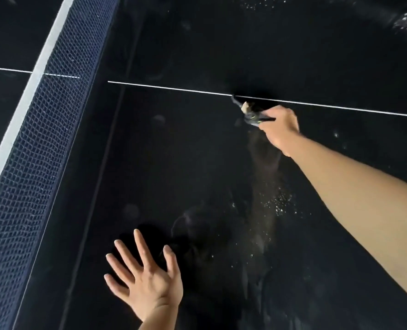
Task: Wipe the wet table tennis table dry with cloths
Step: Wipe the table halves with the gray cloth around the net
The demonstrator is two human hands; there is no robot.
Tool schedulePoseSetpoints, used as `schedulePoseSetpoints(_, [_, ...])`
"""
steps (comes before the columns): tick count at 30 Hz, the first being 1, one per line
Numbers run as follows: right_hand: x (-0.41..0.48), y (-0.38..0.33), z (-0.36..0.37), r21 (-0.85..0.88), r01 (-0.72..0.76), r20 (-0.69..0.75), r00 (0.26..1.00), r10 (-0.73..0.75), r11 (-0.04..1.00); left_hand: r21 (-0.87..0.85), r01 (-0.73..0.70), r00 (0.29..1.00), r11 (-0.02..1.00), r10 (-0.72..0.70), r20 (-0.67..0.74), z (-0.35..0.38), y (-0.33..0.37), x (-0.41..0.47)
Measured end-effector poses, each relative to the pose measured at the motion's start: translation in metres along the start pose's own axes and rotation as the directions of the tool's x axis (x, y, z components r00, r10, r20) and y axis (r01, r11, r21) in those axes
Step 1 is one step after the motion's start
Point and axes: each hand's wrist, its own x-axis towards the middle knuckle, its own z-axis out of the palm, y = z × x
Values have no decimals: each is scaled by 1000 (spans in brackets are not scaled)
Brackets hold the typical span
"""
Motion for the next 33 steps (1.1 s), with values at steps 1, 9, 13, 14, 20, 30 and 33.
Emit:
schedulePoseSetpoints(1, [-20, 4, 8, 37, 22, 36, 999, -23, 999, 9, 8, 1000, 1000, -8, 11, -1, 0, 0])
schedulePoseSetpoints(9, [-128, 41, 58, 117, 67, 179, 980, -88, 991, 2, 12, 999, 1000, -13, 53, -7, 2, -1])
schedulePoseSetpoints(13, [-189, 50, 72, 160, -19, 203, 979, -14, 987, -17, -29, 998, 999, 30, 58, -9, 2, -3])
schedulePoseSetpoints(14, [-208, 54, 79, 150, -26, 213, 977, -6, 988, -21, -37, 997, 999, 38, 61, -9, 2, -2])
schedulePoseSetpoints(20, [-297, 63, 102, 196, -146, 205, 973, 105, 970, -111, -99, 990, 989, 109, 88, -16, -4, -4])
schedulePoseSetpoints(30, [-485, 66, 123, 73, -240, 323, 924, 205, 968, -572, -299, 877, 764, 456, 151, -59, -130, -6])
schedulePoseSetpoints(33, [-532, 63, 129, -70, -231, 476, 847, 236, 970, -405, -355, 912, 843, 407, 47, -51, -195, -13])
